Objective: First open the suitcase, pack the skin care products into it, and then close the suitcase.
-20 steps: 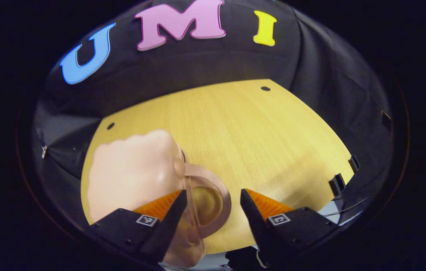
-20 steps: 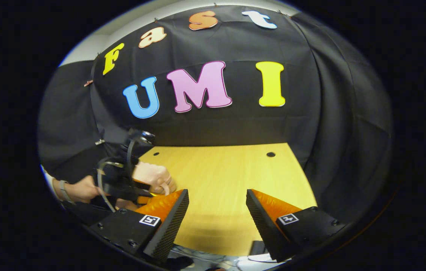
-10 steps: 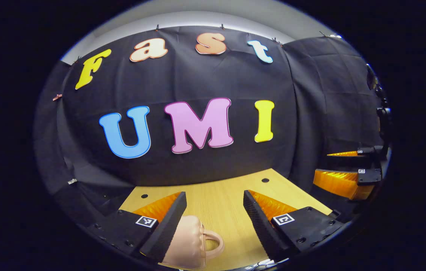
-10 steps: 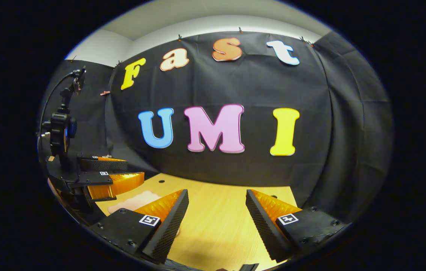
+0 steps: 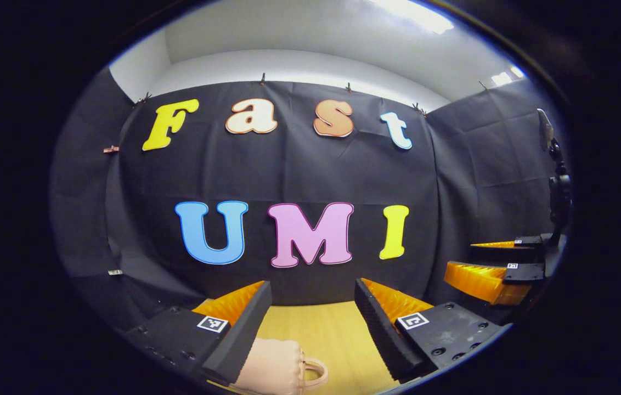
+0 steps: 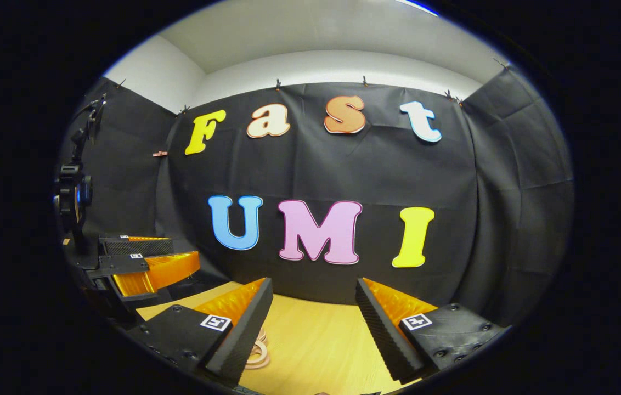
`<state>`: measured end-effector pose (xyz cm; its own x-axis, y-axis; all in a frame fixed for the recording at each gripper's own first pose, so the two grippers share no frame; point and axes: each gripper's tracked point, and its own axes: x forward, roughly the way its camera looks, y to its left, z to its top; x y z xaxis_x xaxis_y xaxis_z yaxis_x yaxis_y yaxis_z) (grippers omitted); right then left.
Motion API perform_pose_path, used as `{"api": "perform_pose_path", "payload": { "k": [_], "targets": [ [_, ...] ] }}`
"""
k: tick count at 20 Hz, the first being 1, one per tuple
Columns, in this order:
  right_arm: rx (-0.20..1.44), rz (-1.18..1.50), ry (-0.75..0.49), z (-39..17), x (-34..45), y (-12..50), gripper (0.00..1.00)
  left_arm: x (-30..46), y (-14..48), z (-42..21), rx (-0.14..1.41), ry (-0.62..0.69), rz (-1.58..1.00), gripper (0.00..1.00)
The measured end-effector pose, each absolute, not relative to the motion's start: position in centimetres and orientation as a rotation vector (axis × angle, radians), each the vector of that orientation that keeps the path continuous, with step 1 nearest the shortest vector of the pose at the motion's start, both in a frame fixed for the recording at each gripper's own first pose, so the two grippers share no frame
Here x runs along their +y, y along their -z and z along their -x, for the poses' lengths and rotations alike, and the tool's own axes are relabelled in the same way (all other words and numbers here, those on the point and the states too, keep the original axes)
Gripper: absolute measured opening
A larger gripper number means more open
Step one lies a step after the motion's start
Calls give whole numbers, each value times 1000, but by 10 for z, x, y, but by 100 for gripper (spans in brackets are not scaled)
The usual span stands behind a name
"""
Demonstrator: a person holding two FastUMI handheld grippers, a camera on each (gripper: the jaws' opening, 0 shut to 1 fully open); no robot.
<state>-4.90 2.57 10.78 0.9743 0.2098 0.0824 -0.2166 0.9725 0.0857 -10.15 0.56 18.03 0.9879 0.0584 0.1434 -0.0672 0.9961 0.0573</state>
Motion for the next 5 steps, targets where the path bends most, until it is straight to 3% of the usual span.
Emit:
{"api": "perform_pose_path", "payload": {
  "k": [4, 5],
  "targets": [
    [-174, 18, -193, 67, 43, -140, 98, 23, -181, 112, -128, -85, -48, 96],
    [-179, 28, -190, 70, 48, -142, 94, 23, -182, 116, -126, -86, -59, 96]
  ]
}}
